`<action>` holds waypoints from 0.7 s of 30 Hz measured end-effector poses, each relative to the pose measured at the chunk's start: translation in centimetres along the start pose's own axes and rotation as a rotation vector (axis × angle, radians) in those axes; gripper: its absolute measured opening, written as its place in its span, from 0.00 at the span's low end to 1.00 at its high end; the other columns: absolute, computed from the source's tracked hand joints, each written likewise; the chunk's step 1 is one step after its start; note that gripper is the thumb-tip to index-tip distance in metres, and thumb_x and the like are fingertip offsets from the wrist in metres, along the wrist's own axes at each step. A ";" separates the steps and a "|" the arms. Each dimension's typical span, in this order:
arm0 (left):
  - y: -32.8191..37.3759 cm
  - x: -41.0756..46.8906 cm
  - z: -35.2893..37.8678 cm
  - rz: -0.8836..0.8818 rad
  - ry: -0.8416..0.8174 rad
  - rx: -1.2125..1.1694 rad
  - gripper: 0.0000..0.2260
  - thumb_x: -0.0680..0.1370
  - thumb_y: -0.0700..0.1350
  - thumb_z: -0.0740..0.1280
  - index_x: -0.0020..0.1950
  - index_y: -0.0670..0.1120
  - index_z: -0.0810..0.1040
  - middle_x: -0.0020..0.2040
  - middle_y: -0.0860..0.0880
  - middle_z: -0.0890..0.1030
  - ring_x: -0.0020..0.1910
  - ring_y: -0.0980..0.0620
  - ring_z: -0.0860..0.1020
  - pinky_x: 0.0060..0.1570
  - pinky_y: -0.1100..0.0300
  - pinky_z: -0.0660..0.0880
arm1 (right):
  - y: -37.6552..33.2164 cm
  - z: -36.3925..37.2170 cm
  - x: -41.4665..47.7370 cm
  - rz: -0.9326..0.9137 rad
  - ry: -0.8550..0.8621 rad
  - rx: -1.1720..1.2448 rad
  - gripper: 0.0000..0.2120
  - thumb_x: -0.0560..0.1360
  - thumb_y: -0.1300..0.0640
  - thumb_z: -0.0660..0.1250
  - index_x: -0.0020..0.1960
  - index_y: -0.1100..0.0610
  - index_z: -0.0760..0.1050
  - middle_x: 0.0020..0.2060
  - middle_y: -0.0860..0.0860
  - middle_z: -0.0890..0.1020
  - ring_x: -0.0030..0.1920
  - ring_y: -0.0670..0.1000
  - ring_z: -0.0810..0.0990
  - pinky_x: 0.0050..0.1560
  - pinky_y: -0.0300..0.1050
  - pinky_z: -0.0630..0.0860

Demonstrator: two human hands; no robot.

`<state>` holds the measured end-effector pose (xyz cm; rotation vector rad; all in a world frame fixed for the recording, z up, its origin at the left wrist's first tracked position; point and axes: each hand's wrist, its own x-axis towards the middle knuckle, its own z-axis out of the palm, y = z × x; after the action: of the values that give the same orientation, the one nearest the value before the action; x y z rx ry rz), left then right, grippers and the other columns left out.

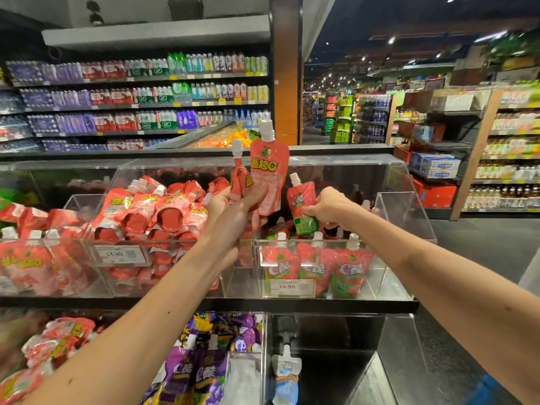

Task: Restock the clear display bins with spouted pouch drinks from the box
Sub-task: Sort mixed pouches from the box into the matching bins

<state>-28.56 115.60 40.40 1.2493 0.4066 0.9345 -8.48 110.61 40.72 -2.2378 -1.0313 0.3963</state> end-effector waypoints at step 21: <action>0.7 -1.8 -1.6 -0.072 0.163 0.059 0.42 0.58 0.58 0.84 0.66 0.43 0.74 0.63 0.43 0.81 0.57 0.42 0.82 0.58 0.40 0.78 | -0.7 0.8 0.6 -0.073 0.113 -0.428 0.17 0.77 0.51 0.68 0.59 0.62 0.77 0.53 0.59 0.82 0.49 0.60 0.80 0.47 0.48 0.76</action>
<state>-31.03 115.22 40.16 1.2074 0.6073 0.9724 -8.88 111.73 40.62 -2.5494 -1.2224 0.0124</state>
